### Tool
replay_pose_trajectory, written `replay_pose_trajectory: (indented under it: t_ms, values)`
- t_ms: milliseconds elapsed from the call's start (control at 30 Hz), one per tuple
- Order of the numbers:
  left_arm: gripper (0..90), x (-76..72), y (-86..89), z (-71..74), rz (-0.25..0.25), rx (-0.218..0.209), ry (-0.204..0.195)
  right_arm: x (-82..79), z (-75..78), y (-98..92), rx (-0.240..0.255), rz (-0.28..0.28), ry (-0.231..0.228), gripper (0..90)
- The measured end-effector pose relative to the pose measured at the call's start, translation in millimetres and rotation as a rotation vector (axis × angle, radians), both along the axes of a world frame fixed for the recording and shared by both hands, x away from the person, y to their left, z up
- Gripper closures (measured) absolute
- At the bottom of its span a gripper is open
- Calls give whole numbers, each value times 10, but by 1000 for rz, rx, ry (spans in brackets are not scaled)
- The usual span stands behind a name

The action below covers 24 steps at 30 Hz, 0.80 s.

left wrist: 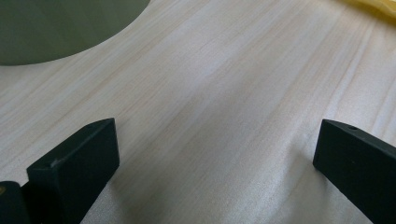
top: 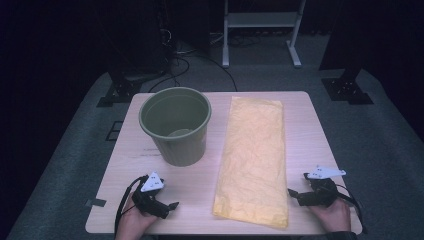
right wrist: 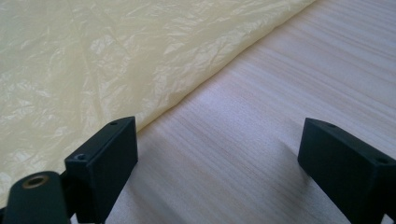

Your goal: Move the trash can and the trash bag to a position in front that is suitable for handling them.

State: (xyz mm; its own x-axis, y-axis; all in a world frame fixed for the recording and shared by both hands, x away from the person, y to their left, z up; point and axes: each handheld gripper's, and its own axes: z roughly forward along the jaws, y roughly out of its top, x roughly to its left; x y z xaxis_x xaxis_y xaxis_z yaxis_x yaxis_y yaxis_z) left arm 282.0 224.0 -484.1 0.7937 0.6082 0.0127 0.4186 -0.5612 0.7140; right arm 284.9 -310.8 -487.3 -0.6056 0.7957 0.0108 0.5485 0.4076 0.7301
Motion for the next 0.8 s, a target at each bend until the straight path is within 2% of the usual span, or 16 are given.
replay_pose_trajectory:
  t_ms: [300,367,433,633,800]
  values:
    - [0,4,-3,1,14,3,0,1,1,-5,4,6,-3,130]
    - [0,6,-5,1,17,2,-1,-8,4,-8,6,12,-8,170]
    - [0,6,-5,1,17,2,-1,-29,13,-21,13,15,-15,253]
    - [0,4,-8,1,21,2,-1,-55,48,-52,35,5,9,341]
    - [0,21,-8,1,26,2,-1,-85,74,-42,50,-4,0,359]
